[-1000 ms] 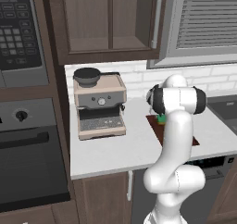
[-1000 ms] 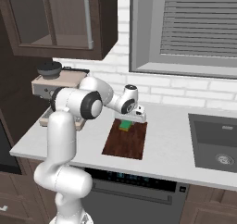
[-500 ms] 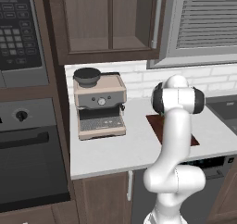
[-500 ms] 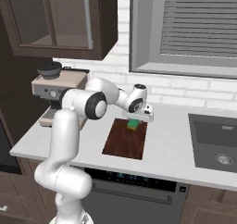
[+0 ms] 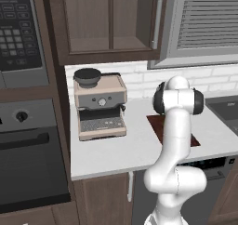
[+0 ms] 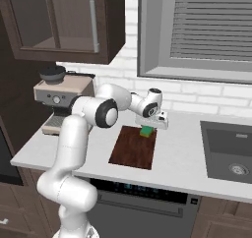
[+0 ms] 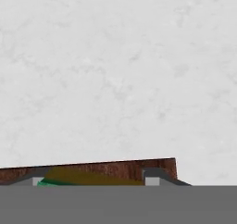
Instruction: Pick up the sponge from the counter and clean the cutting board by briefly scrubbing or pressing down on the cutting board. Once finished, release the sponge.
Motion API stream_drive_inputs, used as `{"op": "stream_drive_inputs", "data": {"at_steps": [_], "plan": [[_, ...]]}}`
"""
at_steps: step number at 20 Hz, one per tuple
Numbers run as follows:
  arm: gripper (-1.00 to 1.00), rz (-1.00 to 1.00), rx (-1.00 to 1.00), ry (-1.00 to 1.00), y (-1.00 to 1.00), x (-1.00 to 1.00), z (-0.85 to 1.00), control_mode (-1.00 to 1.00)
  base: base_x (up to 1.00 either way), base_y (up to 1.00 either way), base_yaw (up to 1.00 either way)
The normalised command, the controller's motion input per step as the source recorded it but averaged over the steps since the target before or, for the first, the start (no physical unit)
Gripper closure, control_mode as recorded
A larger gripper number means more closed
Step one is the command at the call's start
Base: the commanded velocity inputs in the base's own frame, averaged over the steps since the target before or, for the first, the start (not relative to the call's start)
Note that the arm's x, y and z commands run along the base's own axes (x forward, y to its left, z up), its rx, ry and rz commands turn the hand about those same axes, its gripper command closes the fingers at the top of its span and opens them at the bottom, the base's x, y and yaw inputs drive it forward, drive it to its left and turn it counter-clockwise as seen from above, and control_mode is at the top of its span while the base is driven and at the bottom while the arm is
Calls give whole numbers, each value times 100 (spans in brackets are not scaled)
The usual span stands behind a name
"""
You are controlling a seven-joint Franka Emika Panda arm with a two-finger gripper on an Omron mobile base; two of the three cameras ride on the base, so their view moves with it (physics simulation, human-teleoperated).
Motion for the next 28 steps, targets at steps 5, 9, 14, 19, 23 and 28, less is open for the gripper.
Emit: {"op": "stream_drive_inputs", "data": {"at_steps": [5, 9, 14, 19, 23, 28], "plan": [[100, 2, 0, 5, -24, -23, -85, -100, 0, 0, 0], [100, 0, 1, -1, -33, -61, -32, -100, 0, 0, 0], [100, 0, 2, -11, -19, -64, 0, -100, 0, 0, 0], [100, 0, 0, -1, 0, -27, -26, -100, 0, 0, 0], [100, 2, 0, 0, 1, -1, -37, -100, 0, 0, 0], [100, 3, 0, 0, 10, -1, -35, -100, 0, 0, 0]]}}
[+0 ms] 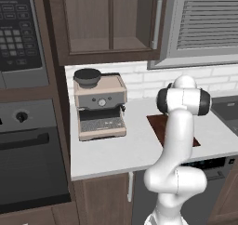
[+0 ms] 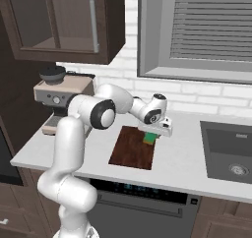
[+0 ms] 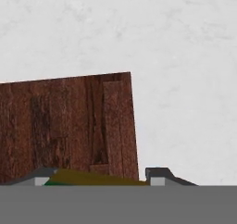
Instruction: Pick up the sponge from the counter and clean the cutting board by briefly scrubbing or pressing down on the cutting board. Once finished, release the sponge.
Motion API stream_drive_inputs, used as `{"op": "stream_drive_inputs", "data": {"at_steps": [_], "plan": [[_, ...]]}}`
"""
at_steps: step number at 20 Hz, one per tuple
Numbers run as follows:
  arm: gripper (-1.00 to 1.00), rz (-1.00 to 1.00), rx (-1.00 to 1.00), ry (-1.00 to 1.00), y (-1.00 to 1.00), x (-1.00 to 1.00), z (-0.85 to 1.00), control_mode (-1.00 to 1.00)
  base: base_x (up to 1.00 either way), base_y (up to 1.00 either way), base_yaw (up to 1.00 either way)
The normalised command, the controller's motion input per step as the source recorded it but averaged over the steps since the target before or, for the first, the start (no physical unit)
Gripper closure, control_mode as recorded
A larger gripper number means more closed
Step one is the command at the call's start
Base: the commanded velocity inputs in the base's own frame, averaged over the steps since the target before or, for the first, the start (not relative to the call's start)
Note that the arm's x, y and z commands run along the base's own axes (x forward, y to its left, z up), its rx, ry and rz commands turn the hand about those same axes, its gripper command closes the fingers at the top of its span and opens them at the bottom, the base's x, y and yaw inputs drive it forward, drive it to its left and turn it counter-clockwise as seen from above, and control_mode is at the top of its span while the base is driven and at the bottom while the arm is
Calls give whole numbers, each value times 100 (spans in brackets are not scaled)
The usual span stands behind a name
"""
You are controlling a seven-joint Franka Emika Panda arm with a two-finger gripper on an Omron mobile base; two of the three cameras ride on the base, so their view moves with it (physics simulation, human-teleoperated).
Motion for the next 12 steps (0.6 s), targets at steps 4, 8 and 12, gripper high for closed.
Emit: {"op": "stream_drive_inputs", "data": {"at_steps": [4, 8, 12], "plan": [[100, 2, 0, 0, 34, -17, -10, -100, 0, 0, 0], [100, 1, 0, -1, 45, -29, -11, -100, 0, 0, 0], [100, 1, 0, -2, 38, -29, -6, -100, 0, 0, 0]]}}
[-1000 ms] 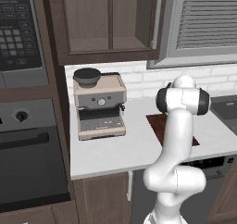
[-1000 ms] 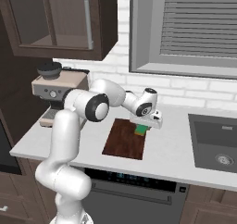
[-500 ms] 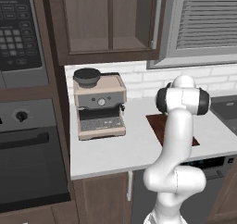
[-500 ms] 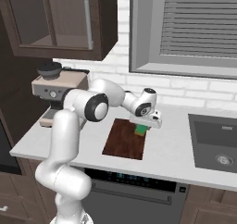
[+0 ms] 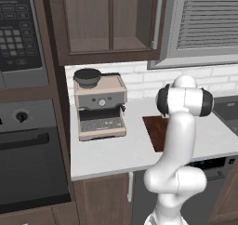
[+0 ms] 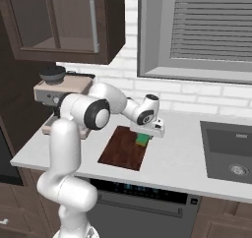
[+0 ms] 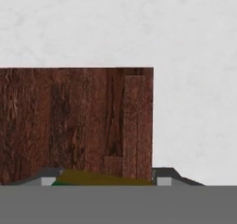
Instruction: Pick up the sponge from the counter and clean the cutting board by briefly scrubbing or pressing down on the cutting board. Once finished, release the sponge.
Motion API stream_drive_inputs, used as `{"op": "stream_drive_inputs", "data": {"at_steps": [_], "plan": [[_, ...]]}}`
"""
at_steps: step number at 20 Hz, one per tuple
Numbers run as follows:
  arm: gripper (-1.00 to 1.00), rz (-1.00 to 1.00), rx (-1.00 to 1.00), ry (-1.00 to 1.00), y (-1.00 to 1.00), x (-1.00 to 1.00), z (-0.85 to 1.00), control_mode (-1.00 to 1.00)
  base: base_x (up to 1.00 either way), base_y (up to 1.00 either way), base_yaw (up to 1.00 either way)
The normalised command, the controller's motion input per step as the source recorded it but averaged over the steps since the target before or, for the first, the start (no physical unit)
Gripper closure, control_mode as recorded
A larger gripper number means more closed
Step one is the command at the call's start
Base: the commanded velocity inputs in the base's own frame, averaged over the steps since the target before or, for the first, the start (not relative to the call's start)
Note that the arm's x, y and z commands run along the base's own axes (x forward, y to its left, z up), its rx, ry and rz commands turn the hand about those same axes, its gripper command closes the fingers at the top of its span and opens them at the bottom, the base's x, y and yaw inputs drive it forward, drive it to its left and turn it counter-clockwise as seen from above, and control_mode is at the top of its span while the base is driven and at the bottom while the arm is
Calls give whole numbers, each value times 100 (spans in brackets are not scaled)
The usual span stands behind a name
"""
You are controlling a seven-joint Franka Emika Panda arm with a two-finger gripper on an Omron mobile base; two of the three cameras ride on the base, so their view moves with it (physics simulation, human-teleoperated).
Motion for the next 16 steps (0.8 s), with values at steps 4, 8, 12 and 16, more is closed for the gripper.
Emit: {"op": "stream_drive_inputs", "data": {"at_steps": [4, 8, 12, 16], "plan": [[100, 0, 0, -9, 16, -3, 7, -100, 0, 0, 0], [100, 0, 0, -12, 20, -4, 8, -100, 0, 0, 0], [100, 0, 0, -13, 20, -2, 18, -100, 0, 0, 0], [100, 0, 0, -3, 25, -29, -15, -100, 0, 0, 0]]}}
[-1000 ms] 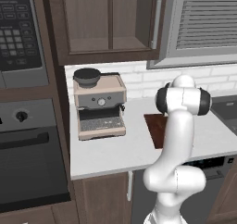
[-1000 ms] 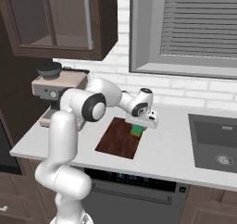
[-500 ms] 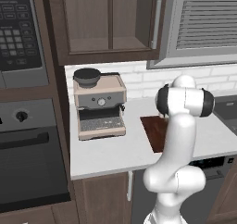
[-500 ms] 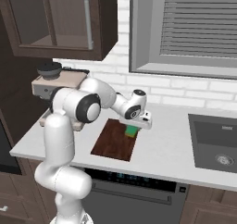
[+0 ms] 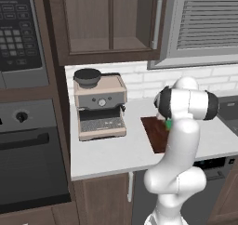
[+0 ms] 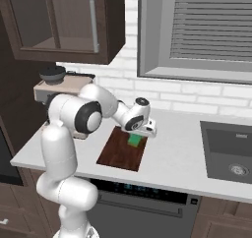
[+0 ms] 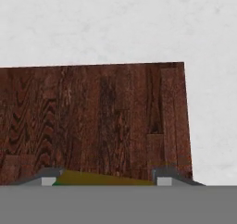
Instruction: Pick up the sponge from the counter and clean the cutting board by briefly scrubbing or pressing down on the cutting board. Once finished, release the sponge.
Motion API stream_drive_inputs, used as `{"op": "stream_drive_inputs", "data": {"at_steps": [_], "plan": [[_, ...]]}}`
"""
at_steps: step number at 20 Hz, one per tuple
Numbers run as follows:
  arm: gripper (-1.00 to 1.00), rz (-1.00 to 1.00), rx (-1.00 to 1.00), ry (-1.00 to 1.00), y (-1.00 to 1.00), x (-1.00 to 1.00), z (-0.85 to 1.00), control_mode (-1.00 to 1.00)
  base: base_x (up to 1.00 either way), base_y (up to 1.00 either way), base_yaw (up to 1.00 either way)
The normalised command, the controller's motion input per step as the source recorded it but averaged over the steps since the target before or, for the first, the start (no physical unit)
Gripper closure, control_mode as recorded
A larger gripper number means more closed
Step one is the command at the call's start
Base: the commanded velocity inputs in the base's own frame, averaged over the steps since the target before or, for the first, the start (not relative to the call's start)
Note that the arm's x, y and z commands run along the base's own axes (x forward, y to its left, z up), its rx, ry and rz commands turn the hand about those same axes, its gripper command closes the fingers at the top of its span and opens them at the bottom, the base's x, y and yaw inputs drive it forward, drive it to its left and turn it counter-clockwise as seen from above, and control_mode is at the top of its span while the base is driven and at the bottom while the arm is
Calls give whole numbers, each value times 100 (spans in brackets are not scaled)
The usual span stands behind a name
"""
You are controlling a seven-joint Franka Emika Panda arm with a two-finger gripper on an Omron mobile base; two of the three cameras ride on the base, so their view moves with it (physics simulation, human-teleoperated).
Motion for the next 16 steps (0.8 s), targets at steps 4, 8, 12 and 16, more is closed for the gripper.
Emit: {"op": "stream_drive_inputs", "data": {"at_steps": [4, 8, 12, 16], "plan": [[100, 0, 0, 0, 31, -38, -37, -100, 0, 0, 0], [100, 1, 0, 0, 45, -21, -40, -100, 0, 0, 0], [100, 0, 0, -1, 53, -34, -6, -100, 0, 0, 0], [100, 0, 0, 0, 54, -51, -3, -100, 0, 0, 0]]}}
